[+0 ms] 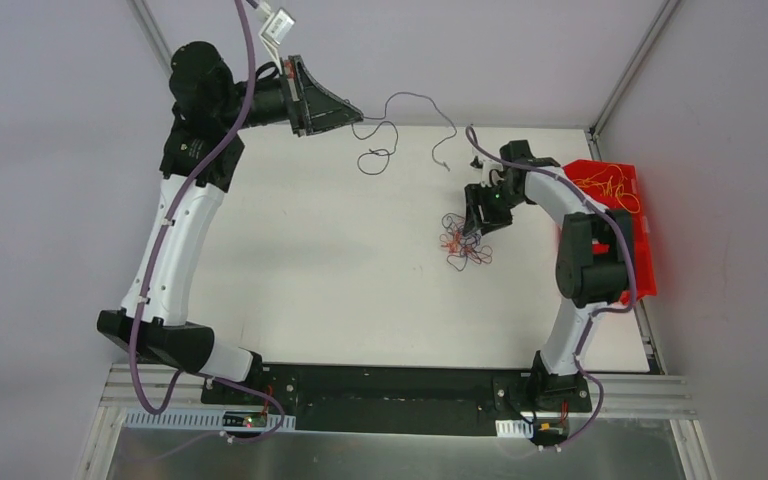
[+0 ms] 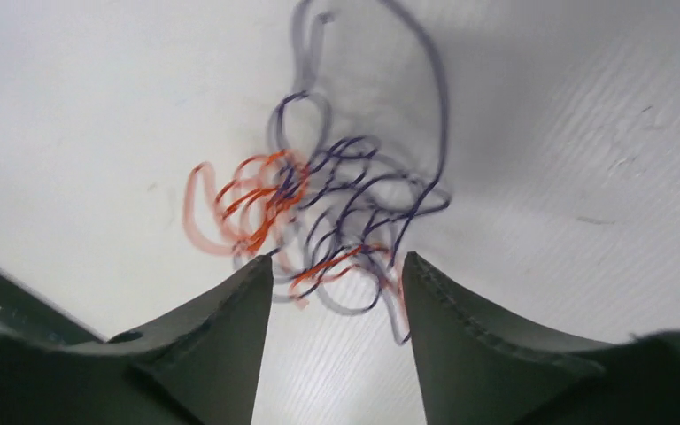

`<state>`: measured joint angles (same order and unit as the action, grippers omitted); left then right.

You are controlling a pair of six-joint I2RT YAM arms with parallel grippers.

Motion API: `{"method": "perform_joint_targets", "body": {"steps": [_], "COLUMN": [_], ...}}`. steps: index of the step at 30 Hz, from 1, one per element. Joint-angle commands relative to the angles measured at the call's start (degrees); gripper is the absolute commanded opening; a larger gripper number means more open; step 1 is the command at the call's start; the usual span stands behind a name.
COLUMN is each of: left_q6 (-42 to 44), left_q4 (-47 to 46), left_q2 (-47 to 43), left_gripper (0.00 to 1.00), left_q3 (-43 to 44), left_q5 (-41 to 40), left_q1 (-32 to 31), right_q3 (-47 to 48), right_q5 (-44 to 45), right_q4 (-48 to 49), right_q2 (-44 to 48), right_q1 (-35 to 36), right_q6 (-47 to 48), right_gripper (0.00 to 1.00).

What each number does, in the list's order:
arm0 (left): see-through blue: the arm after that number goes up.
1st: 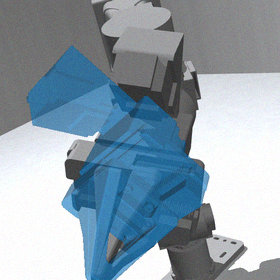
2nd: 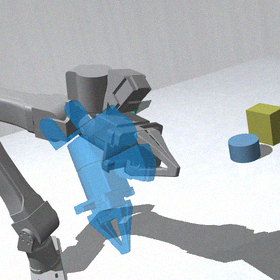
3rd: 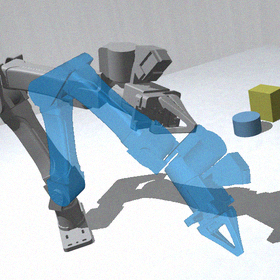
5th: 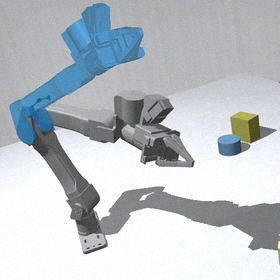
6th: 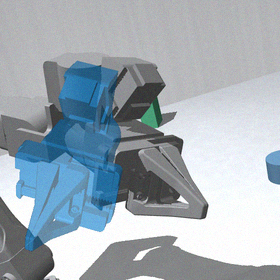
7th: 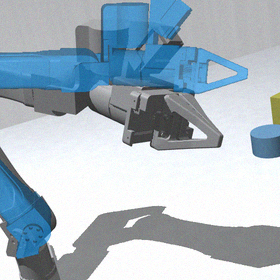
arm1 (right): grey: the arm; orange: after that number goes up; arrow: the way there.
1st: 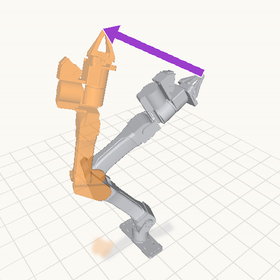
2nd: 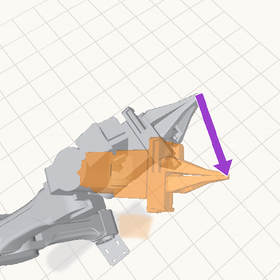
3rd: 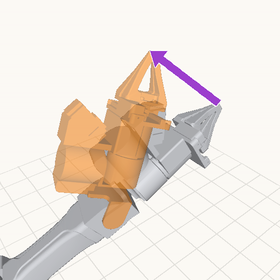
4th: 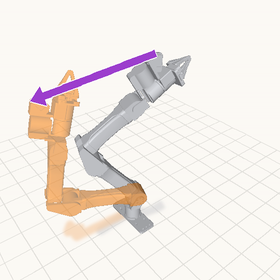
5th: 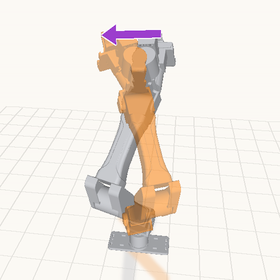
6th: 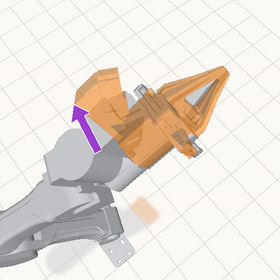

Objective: Untangle the cables

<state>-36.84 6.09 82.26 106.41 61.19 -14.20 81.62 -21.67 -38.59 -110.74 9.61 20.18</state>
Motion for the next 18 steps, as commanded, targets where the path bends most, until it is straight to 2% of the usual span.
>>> {"method": "perform_joint_targets", "body": {"steps": [1, 3, 6, 12, 18], "left_q6": [0.19, 0.83, 2.9, 4.67, 4.59], "left_q4": [0.28, 0.33, 0.33, 0.56, 1.02], "left_q2": [0.94, 1.08, 1.06, 1.36, 2.32], "left_gripper": [0.0, 0.0, 0.0, 0.0, 0.0], "left_q3": [-5.76, -7.78, -10.58, -14.98, -15.8], "left_q5": [2.08, 3.24, 5.45, 7.63, 9.01], "left_q1": [-0.7, -1.68, -3.94, -8.41, -13.73], "right_q3": [5.01, 7.13, 7.43, 4.67, 8.27], "right_q5": [-14.82, -21.03, -27.65, -33.06, -32.88], "right_q4": [-10.23, -13.04, -11.19, 3.91, 3.82], "right_q2": [14.76, 19.51, 27.39, 36.35, 37.58], "right_q1": [-0.62, -1.09, -0.92, 4.81, 14.61], "right_q6": [11.04, 13.99, 14.07, 2.77, 4.25], "right_gripper": [0.65, 0.74, 0.88, 0.94, 0.95]}}
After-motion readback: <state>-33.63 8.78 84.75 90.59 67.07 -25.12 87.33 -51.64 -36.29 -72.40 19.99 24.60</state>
